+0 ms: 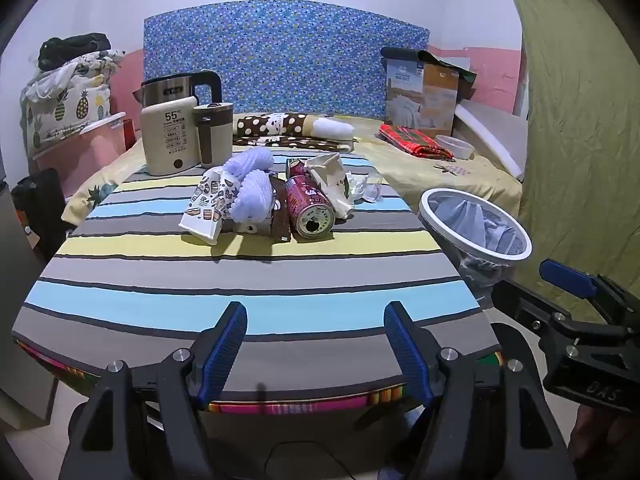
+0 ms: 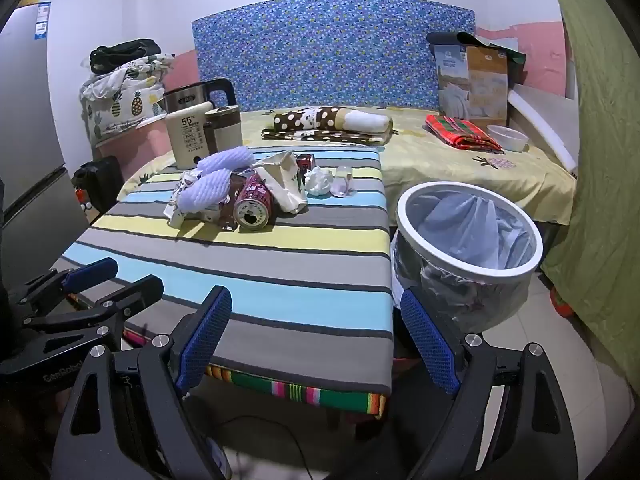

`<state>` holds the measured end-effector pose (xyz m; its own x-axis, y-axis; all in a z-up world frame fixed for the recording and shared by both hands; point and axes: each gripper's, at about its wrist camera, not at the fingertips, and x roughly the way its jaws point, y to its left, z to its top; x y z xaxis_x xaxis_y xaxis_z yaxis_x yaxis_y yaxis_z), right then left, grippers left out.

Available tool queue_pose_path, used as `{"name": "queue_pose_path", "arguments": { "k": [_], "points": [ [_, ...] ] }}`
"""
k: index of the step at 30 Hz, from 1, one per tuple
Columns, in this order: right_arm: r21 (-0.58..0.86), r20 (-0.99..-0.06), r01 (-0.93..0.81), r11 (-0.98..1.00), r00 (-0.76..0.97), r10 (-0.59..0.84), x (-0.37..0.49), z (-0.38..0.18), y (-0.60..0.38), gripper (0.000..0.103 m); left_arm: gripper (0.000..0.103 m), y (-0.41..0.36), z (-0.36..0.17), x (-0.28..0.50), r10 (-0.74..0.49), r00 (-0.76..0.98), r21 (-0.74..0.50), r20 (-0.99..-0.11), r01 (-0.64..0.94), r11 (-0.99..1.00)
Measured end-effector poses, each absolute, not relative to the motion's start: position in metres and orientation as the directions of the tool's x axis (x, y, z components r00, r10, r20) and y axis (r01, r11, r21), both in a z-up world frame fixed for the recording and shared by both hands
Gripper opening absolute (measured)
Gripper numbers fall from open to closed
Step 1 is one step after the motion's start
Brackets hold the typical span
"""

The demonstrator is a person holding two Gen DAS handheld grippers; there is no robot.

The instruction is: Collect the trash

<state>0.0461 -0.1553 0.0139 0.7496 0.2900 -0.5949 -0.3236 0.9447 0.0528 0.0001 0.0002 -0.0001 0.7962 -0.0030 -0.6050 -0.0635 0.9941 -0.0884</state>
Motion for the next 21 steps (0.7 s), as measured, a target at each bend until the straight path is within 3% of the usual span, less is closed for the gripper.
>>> {"name": "queue_pose_path", "arguments": {
  "k": [21],
  "points": [
    [0.042, -0.593, -0.326, 0.944, 0.752, 0.286, 0.0456, 0.0146, -0.1518, 0.088, 0.071, -0.0033, 0.0041, -0.0013, 0.003, 0.802, -0.089, -0.597, -0.07, 0.994]
  ]
}}
